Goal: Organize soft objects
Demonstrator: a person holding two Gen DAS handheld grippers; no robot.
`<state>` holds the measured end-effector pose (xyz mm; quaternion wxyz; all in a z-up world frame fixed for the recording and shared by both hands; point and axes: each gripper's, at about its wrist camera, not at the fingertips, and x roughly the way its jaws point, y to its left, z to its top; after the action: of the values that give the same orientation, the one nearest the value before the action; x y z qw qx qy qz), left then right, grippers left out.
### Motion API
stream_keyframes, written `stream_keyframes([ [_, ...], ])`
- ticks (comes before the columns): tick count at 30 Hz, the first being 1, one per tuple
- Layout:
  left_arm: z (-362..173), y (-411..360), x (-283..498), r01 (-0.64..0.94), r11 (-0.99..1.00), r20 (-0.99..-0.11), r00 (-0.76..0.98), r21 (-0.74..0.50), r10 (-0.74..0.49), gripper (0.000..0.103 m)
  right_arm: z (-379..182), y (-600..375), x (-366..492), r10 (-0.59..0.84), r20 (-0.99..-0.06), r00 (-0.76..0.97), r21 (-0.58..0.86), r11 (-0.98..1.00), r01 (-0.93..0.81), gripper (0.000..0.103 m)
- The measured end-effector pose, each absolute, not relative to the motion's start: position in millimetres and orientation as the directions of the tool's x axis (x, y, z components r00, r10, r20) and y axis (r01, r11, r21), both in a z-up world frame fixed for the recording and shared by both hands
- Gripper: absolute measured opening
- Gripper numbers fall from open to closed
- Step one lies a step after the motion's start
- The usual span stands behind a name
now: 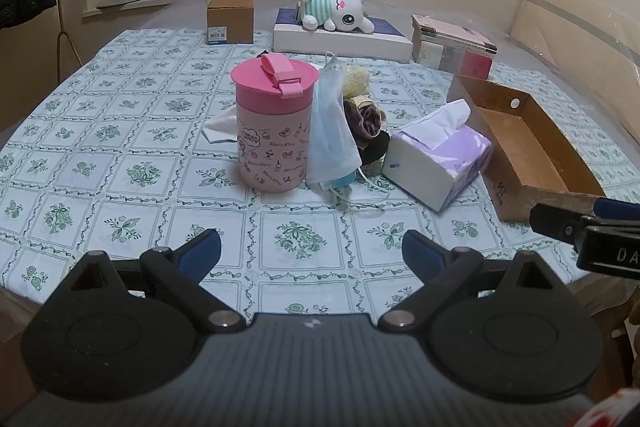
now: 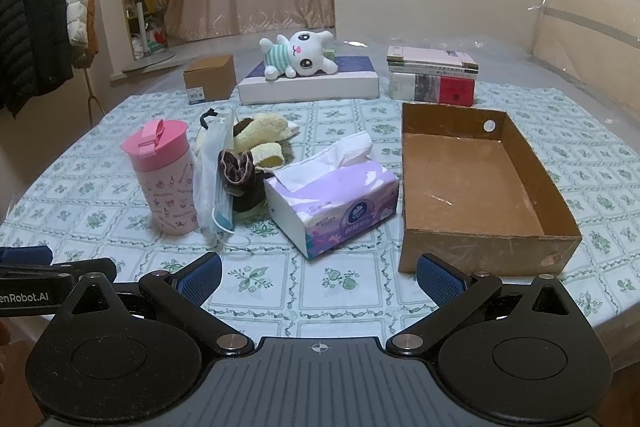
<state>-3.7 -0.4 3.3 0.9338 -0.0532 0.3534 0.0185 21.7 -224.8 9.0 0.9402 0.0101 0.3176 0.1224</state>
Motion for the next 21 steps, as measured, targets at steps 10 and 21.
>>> stream_keyframes([
  [10, 3.4, -1.4, -3.7, -0.072, 0.994, -0.663, 0.749, -0.087, -0.003, 0.096, 8.7, -222.9, 22.4, 0.234, -0.595, 0.769, 0.085, 0.970, -0.229, 0.103],
  [21, 1.8, -0.2, -4.0, -0.074, 0.993, -0.663, 0.748, -0.090, -0.004, 0.096, 8.8, -222.5, 22.3, 0.232, -0.594, 0.770, 0.083, 0.970, -0.229, 0.103],
])
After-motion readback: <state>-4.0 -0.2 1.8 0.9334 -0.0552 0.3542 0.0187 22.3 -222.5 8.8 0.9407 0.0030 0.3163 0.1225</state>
